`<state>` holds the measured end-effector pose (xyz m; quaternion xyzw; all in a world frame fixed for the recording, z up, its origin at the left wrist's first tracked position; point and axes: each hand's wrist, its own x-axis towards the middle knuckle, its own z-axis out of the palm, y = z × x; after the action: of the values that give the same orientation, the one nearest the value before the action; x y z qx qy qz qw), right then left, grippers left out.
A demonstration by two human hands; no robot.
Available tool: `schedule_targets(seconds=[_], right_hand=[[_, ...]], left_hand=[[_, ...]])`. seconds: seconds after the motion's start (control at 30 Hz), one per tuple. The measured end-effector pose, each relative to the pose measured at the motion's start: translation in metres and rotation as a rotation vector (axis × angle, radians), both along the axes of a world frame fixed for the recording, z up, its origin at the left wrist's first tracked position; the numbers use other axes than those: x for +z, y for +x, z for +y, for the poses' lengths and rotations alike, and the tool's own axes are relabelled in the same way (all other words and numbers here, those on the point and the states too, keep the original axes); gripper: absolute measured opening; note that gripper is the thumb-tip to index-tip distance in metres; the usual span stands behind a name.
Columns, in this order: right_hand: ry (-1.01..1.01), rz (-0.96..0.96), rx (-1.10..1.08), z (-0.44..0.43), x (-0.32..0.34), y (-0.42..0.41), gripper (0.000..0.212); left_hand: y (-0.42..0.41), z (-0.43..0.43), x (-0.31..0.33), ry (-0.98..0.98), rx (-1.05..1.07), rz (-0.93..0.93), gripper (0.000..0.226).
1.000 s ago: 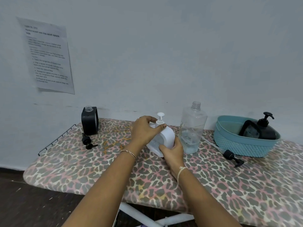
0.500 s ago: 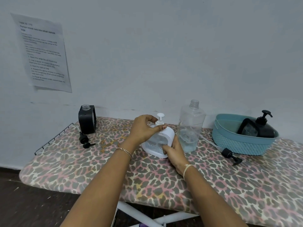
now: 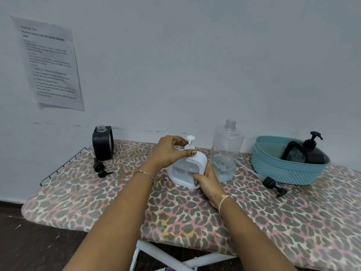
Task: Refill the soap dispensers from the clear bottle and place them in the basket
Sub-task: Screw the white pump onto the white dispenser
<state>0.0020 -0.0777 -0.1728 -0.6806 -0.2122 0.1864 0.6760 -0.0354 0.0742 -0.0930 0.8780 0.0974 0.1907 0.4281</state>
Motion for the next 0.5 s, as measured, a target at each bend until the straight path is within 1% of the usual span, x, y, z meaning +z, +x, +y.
schedule_targets(seconds=[0.23, 0.3, 0.4, 0.5], right_hand=[[-0.04, 0.013, 0.012, -0.003, 0.006, 0.004, 0.052], [-0.068, 0.003, 0.029, -0.005, 0.006, 0.007, 0.056], [-0.056, -0.037, 0.008, -0.011, 0.01, 0.002, 0.061], [-0.028, -0.107, -0.064, -0.019, 0.021, -0.005, 0.06]], left_hand=[[-0.006, -0.003, 0.001, 0.002, 0.003, 0.007, 0.037], [-0.01, -0.005, 0.0, -0.018, 0.019, -0.003, 0.039], [-0.017, -0.011, -0.001, -0.055, 0.024, -0.014, 0.043], [-0.024, -0.023, 0.003, -0.062, -0.01, -0.021, 0.04]])
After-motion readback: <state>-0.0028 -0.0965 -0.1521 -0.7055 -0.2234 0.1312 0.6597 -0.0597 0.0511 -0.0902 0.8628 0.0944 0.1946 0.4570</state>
